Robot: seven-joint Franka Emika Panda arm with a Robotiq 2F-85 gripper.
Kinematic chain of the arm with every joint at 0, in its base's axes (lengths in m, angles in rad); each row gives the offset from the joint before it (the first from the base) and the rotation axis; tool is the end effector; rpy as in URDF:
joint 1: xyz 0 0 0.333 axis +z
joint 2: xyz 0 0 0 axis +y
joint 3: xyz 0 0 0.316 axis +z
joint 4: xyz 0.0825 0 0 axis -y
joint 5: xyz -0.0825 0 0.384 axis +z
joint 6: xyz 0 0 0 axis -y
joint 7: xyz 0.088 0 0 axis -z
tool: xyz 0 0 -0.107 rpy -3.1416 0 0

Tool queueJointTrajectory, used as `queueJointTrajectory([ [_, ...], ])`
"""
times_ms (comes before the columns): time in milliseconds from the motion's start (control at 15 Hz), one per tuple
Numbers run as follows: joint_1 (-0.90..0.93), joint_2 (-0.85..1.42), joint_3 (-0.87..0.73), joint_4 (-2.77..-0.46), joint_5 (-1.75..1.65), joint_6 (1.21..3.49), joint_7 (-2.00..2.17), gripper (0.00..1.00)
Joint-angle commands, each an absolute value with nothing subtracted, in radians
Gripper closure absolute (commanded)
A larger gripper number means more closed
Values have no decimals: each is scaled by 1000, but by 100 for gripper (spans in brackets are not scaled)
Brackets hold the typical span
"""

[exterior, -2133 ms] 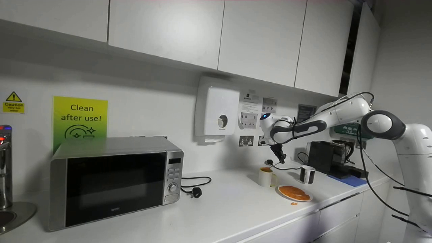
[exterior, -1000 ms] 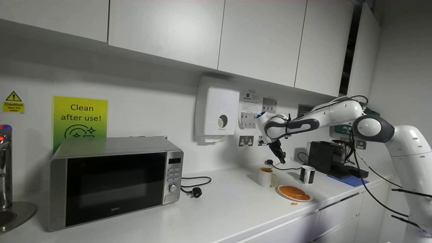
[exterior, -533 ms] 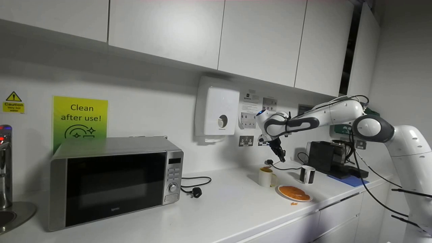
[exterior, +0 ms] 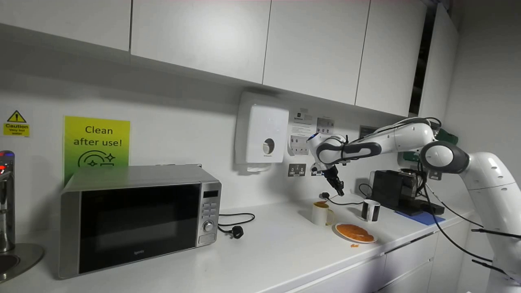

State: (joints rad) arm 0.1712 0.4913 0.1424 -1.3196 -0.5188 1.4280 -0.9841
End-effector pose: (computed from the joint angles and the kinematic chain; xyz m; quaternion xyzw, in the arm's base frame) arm 0.6498 0.1296 0.4431 0.7568 0.5866 -0.2464 0.1501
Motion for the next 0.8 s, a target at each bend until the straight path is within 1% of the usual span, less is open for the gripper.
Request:
queueJointTrajectory([
  [0,167,518,133,-1240,-484,1360,-1026,97],
  [733,157,540,124,-1161,-429,1277,-1050,97],
])
